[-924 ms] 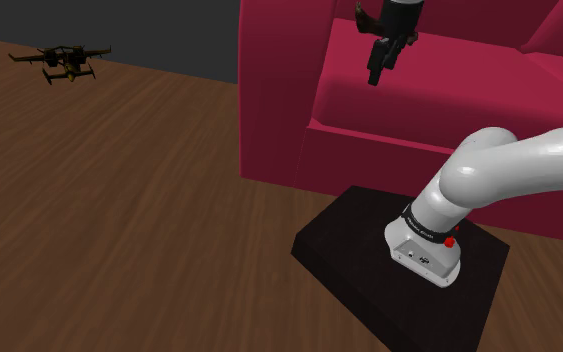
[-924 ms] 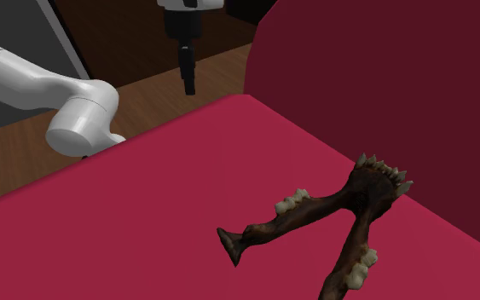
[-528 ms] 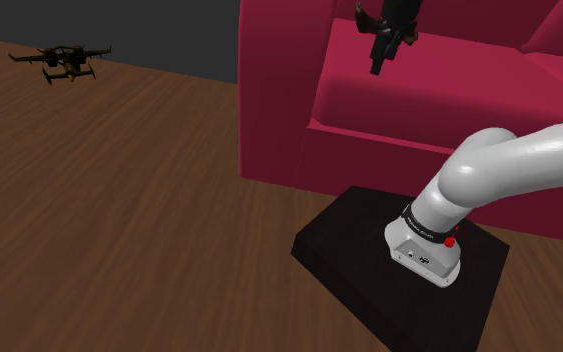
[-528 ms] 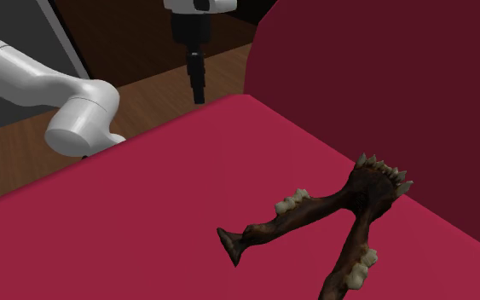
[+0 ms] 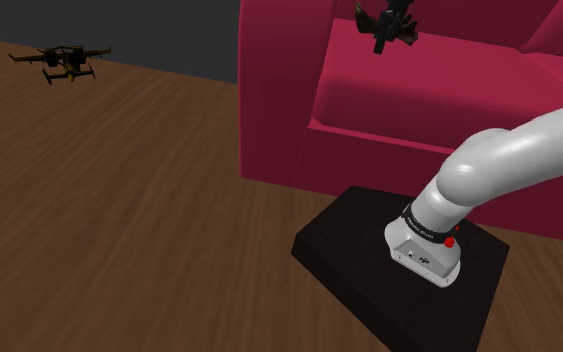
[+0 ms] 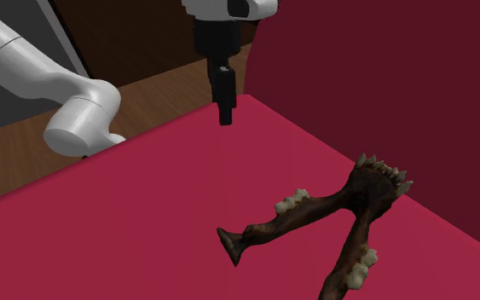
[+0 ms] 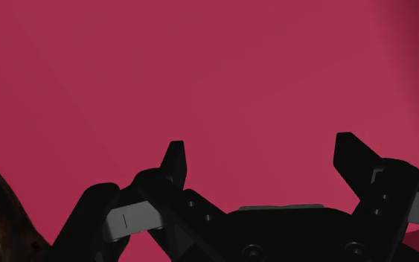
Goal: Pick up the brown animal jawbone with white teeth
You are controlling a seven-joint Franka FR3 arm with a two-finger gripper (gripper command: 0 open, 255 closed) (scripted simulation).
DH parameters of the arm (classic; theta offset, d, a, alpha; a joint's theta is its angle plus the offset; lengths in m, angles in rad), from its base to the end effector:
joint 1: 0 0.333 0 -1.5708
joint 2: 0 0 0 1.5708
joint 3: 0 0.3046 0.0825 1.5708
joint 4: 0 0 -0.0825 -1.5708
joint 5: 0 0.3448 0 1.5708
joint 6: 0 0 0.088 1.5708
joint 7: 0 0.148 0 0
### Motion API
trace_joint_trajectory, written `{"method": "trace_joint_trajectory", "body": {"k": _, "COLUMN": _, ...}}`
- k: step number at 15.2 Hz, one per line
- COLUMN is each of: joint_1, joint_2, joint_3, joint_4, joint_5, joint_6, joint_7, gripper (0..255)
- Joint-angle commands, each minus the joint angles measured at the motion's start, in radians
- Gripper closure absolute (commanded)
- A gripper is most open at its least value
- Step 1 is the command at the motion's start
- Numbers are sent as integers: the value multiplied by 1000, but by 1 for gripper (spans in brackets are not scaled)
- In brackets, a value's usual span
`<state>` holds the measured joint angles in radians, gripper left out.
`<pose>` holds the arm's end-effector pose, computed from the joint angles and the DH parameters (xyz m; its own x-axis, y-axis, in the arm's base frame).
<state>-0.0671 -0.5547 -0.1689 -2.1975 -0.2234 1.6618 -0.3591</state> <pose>0.3337 -0.1224 0.5442 0.9859 0.1632 -0.0356 0.1665 -0.9775 0.1294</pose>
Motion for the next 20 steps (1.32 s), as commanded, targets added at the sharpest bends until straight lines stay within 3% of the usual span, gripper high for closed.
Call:
{"method": "trace_joint_trajectory", "body": {"k": 1, "joint_1": -5, "joint_2": 56, "joint_3": -36, "joint_4": 50, "joint_5": -7, "joint_6": 17, "joint_7": -49, "gripper": 0}}
{"method": "trace_joint_trajectory", "body": {"k": 10, "joint_1": -23, "joint_2": 349, "joint_3": -190, "joint_4": 354, "joint_5": 42, "joint_6": 46, "joint_7": -282, "gripper": 0}}
{"method": "trace_joint_trajectory", "body": {"k": 18, "joint_1": -94, "joint_2": 688, "joint_3": -294, "joint_4": 749, "joint_5": 203, "joint_6": -12, "joint_7": -511, "gripper": 0}}
{"method": "trace_joint_trajectory", "body": {"k": 20, "joint_1": -94, "joint_2": 679, "joint_3": -290, "joint_4": 712, "joint_5": 199, "joint_6": 17, "joint_7": -507, "gripper": 0}}
